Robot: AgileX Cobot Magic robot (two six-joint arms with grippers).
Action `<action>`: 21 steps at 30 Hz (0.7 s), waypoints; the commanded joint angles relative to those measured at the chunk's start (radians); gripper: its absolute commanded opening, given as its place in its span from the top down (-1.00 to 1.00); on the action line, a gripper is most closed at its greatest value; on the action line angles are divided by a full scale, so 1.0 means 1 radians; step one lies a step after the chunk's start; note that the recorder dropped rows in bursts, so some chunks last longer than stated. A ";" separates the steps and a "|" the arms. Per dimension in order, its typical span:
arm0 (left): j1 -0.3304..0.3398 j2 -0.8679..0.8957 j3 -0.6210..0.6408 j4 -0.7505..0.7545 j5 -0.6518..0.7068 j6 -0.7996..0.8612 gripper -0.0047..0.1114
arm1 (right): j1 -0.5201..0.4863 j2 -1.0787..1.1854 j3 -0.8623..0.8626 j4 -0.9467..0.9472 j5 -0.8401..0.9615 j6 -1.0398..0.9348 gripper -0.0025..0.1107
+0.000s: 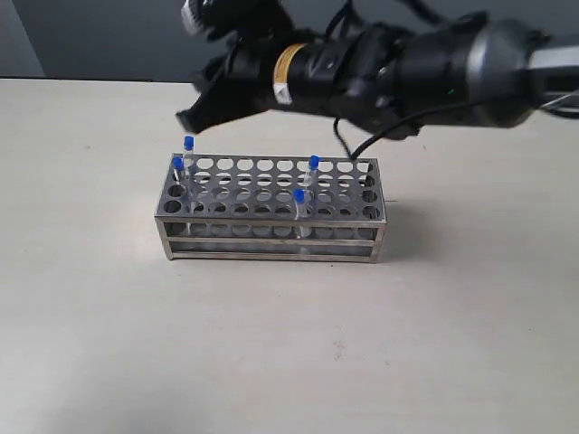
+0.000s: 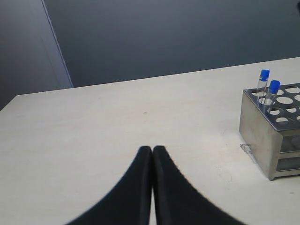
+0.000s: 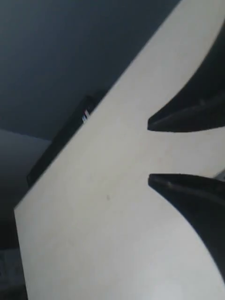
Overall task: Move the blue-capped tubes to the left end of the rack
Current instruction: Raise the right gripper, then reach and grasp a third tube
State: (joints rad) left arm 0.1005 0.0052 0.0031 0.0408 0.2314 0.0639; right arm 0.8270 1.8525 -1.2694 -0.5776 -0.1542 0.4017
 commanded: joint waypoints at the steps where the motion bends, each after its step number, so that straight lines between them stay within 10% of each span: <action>1: -0.004 -0.005 -0.003 0.001 -0.006 0.000 0.90 | -0.102 -0.115 0.065 0.000 0.019 -0.007 0.41; 17: -0.004 -0.005 -0.003 0.001 -0.004 0.000 0.90 | -0.199 -0.179 0.517 0.174 -0.402 -0.109 0.40; 21: -0.004 -0.005 -0.003 0.001 -0.004 0.000 0.90 | -0.199 -0.120 0.517 0.193 -0.454 -0.124 0.14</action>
State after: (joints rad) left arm 0.1005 0.0052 0.0031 0.0408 0.2314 0.0639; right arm 0.6334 1.7025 -0.7559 -0.4075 -0.5630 0.3000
